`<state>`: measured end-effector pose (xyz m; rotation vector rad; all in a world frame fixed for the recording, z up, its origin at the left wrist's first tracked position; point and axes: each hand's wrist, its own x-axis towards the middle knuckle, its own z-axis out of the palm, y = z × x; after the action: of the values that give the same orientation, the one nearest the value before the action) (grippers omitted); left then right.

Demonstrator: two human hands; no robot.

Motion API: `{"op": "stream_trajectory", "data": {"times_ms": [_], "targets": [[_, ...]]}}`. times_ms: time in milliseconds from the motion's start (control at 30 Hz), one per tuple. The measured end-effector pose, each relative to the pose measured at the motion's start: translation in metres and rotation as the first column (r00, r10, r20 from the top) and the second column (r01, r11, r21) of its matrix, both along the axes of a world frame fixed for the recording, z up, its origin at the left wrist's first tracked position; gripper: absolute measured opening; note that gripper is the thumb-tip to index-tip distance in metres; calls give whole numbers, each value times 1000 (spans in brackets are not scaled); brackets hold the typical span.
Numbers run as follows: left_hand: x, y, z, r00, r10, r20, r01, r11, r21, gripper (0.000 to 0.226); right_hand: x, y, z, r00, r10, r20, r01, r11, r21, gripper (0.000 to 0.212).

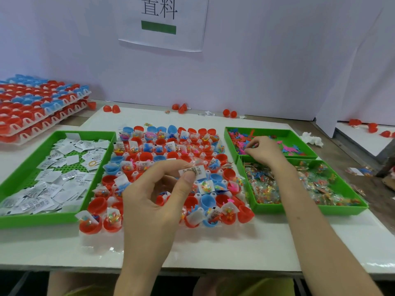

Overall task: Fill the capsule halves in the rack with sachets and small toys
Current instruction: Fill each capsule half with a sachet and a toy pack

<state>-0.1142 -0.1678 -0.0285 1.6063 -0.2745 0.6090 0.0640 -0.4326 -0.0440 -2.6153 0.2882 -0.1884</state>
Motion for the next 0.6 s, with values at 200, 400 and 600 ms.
{"op": "stream_trajectory", "data": {"times_ms": [200,400,600], "targets": [[-3,0,1,1000,-3,-4,3,1000,-11,10,-6,-4,0,983,-66,173,44,991,129,13],[-3,-3,4,999,-34,4,34,999,-5,9,-9,-7,2,932,-112,344,28,970,242,10],[-2,-2,3,999,-35,-6,35,999,-1,9,-11,-7,7,858,-136,495,-20,955,297,9]]}}
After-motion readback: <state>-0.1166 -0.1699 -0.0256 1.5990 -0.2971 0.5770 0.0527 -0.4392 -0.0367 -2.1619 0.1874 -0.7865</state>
